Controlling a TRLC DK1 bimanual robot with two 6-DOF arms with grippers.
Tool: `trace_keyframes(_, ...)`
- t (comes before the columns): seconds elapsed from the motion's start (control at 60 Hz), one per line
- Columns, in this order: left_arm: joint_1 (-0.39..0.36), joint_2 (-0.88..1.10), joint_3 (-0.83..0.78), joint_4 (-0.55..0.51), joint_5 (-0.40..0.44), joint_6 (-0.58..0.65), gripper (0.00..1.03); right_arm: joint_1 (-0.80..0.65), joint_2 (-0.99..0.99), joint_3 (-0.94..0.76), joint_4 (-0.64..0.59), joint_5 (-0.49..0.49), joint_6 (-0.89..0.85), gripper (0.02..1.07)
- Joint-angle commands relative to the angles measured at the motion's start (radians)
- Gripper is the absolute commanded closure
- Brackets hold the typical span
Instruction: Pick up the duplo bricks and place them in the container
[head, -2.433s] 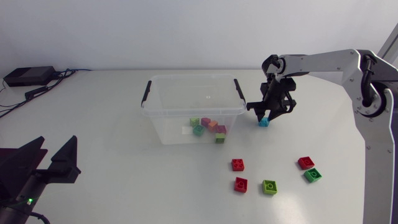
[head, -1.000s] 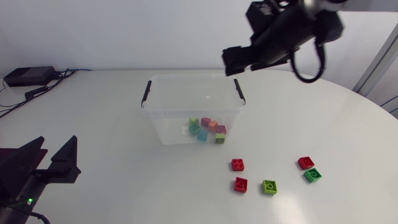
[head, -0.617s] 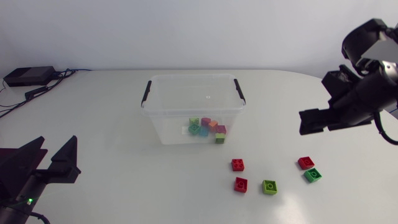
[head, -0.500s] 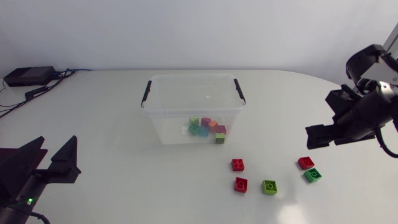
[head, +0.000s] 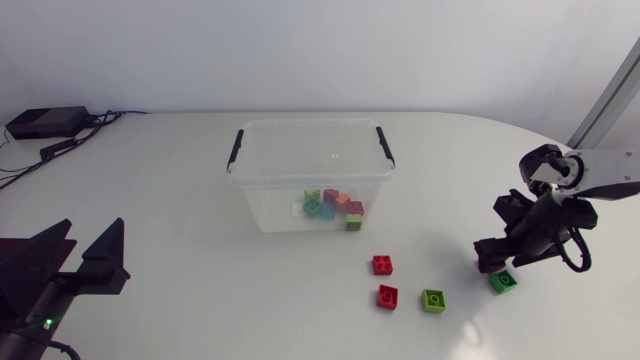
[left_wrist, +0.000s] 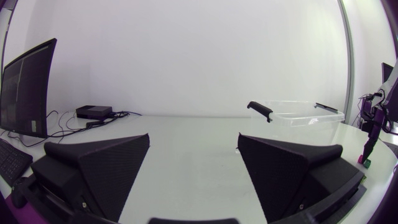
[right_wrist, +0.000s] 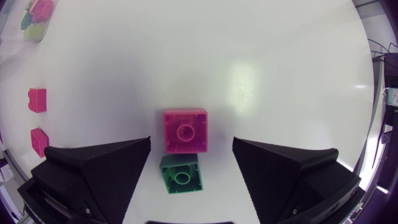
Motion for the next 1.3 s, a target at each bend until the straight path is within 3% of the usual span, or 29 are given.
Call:
trace_keyframes(0.0, 0.007, -0.009, -0.016, 0.0, -0.006, -0.022, 0.04, -0.012, 0.025, 0.021, 0.027, -0.003, -0.042, 0.25)
trace_keyframes(0.067, 0.008, -0.009, -0.016, 0.0, -0.006, -0.022, 0.04, -0.012, 0.028, 0.023, 0.039, -0.006, -0.05, 0.36)
trace_keyframes(0.233, 0.007, -0.009, -0.016, 0.0, -0.006, -0.022, 0.04, -0.001, 0.021, 0.027, 0.05, -0.032, -0.059, 0.83)
trace_keyframes(0.333, 0.007, -0.009, -0.016, 0.0, -0.006, -0.022, 0.04, 0.007, -0.005, 0.032, 0.03, -0.042, -0.053, 0.85)
trace_keyframes(0.433, 0.007, -0.009, -0.016, 0.0, -0.006, -0.022, 0.04, 0.073, -0.142, 0.096, -0.086, -0.043, -0.001, 0.85)
trace_keyframes(0.567, 0.007, -0.009, -0.016, 0.0, -0.006, -0.022, 0.04, 0.286, -0.298, 0.323, -0.28, -0.068, 0.122, 0.85)
trace_keyframes(0.617, 0.007, -0.009, -0.016, 0.0, -0.006, -0.022, 0.04, 0.361, -0.321, 0.375, -0.286, -0.081, 0.154, 0.85)
trace_keyframes(0.717, 0.008, -0.009, -0.016, 0.0, -0.006, -0.022, 0.04, 0.502, -0.332, 0.448, -0.226, -0.085, 0.22, 0.85)
trace_keyframes(0.983, 0.007, -0.009, -0.016, 0.0, -0.006, -0.022, 0.04, 0.63, -0.248, 0.438, 0.068, -0.103, 0.3, 0.84)
trace_keyframes(1.117, 0.007, -0.009, -0.016, 0.0, -0.006, -0.022, 0.04, 0.676, -0.16, 0.423, 0.213, -0.112, 0.315, 0.83)
trace_keyframes(1.15, 0.007, -0.009, -0.016, 0.0, -0.006, -0.022, 0.04, 0.682, -0.139, 0.429, 0.222, -0.111, 0.315, 0.79)
trace_keyframes(1.183, 0.008, -0.009, -0.016, 0.0, -0.006, -0.022, 0.04, 0.696, -0.111, 0.435, 0.223, -0.108, 0.315, 0.65)
trace_keyframes(1.217, 0.007, -0.009, -0.016, 0.0, -0.006, -0.022, 0.04, 0.702, -0.091, 0.44, 0.226, -0.098, 0.315, 0.42)
trace_keyframes(1.25, 0.007, -0.009, -0.016, 0.0, -0.006, -0.022, 0.04, 0.706, -0.081, 0.444, 0.223, -0.091, 0.313, 0.26)
trace_keyframes(1.283, 0.008, -0.009, -0.016, 0.0, -0.006, -0.022, 0.04, 0.706, -0.082, 0.446, 0.222, -0.086, 0.313, 0.17)
